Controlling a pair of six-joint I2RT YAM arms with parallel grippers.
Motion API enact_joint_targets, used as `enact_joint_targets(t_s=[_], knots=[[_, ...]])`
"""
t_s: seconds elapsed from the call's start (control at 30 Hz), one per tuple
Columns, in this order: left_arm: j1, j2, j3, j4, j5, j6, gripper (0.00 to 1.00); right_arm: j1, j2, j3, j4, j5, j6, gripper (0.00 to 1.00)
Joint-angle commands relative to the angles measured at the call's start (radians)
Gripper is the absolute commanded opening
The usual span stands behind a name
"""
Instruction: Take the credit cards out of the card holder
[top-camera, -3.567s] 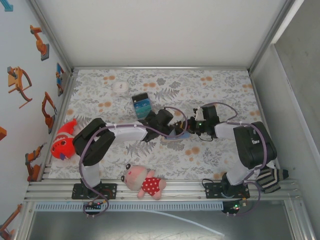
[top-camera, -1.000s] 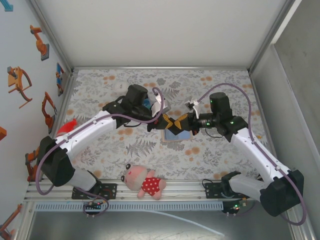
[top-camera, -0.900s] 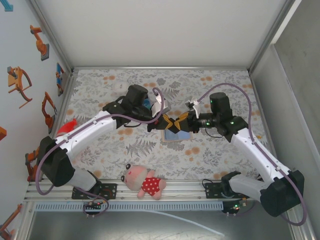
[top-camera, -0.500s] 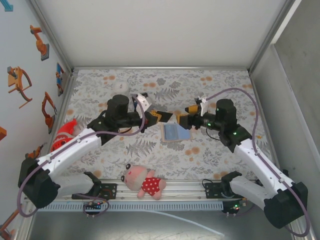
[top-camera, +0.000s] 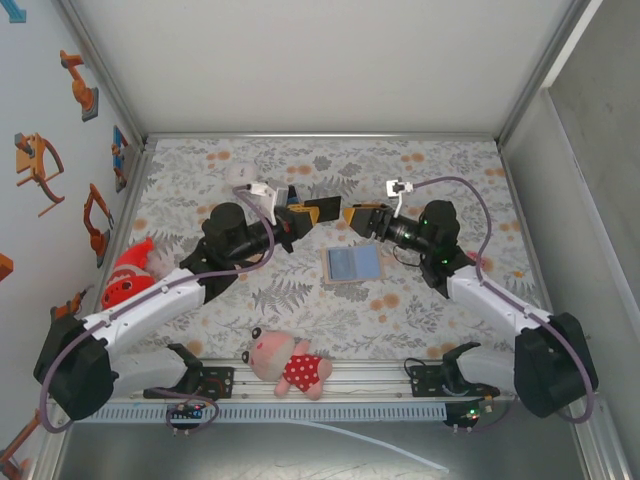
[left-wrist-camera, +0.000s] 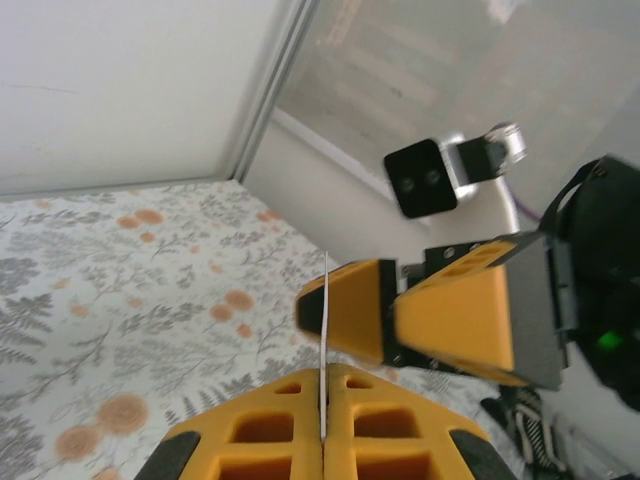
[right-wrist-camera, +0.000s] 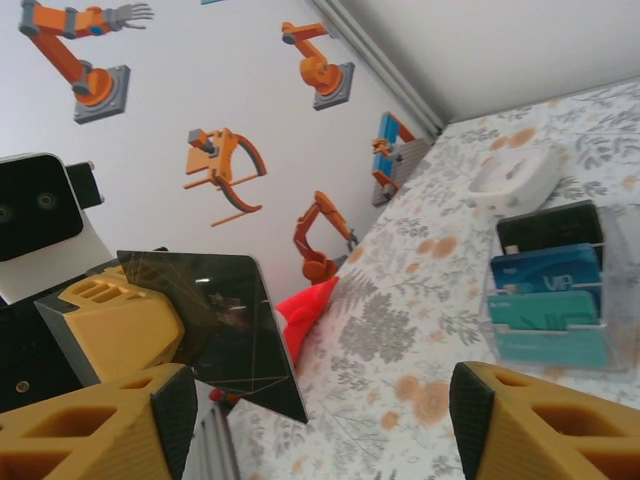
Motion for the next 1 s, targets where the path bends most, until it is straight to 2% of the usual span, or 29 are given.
enact_joint_targets(t_s=[0.0,0.2,0.33,0.5,0.73,0.9,0.97], knots=[[0.002,0.02,0.004,0.134,0.042,-0.081,0.0,0.005,0.032,0.036,0.206,-0.073,0.094,0.66],[0.002,0.067,0.007,0.2,0.06,-0.118,0.0,0.029,0.062,0.047,0.327,-0.118,0.124,0.61],[0.002,0.089,0.011,0.228,0.067,-0.132,0.0,0.036,0.074,0.064,0.329,-0.13,0.123,0.5],[0.003,0.099,0.019,0.23,0.076,-0.131,0.03,0.039,0.084,0.082,0.331,-0.149,0.121,0.24],[0.008,0.089,0.022,0.201,0.082,-0.119,0.08,0.039,0.079,0.088,0.33,-0.161,0.109,0.01],[0.012,0.07,0.027,0.157,0.081,-0.096,0.16,0.04,0.069,0.078,0.32,-0.169,0.093,0.0],[0.014,0.058,0.033,0.129,0.084,-0.078,0.25,0.039,0.063,0.075,0.304,-0.177,0.078,0.0]])
